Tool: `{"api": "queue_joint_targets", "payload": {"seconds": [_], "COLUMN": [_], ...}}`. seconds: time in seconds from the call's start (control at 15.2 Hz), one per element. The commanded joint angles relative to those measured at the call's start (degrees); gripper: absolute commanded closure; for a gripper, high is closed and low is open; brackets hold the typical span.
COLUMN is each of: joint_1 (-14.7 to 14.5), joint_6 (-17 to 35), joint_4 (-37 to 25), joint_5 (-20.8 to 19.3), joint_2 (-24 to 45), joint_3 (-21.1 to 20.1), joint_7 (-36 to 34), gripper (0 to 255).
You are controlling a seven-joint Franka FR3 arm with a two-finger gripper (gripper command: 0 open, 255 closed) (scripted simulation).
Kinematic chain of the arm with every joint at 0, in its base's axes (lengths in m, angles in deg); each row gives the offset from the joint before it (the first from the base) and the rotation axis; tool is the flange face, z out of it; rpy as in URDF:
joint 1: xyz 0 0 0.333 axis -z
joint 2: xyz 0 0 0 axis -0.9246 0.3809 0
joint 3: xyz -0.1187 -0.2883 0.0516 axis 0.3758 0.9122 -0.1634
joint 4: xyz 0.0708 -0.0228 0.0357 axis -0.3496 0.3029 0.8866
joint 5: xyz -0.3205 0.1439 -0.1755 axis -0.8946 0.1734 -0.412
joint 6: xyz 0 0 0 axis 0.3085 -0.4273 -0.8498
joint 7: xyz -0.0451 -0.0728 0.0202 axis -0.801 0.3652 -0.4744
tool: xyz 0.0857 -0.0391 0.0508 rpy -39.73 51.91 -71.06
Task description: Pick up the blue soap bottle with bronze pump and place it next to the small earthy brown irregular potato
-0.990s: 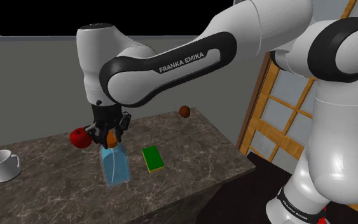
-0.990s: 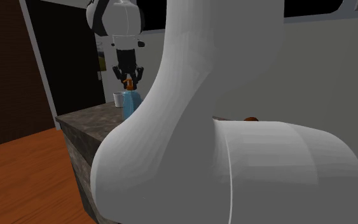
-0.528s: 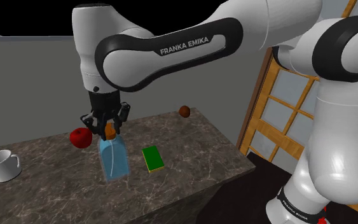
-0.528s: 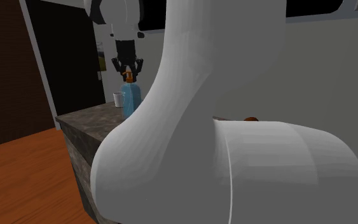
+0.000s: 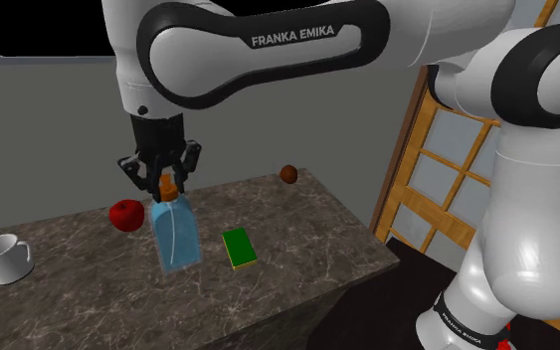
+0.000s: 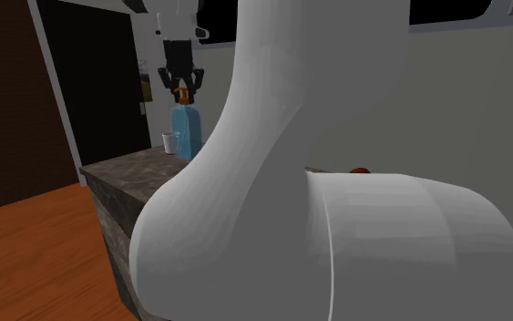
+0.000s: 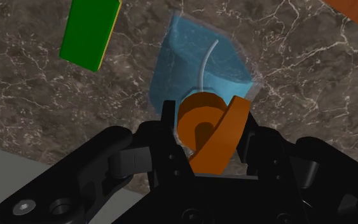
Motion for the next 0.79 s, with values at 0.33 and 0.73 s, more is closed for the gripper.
{"api": "queue_joint_targets", "payload": {"seconds": [0.33, 0.73], "joint_1": [3.6, 9.8], "joint_6": [-0.8, 1.6], "joint_4": [2.5, 10.2], "joint_5": [2.7, 7.2], "joint_2": [-4.0, -10.7], "joint_3": [0.8, 3.6], "joint_7": [4.5, 13.7], "gripper": [255, 255]}}
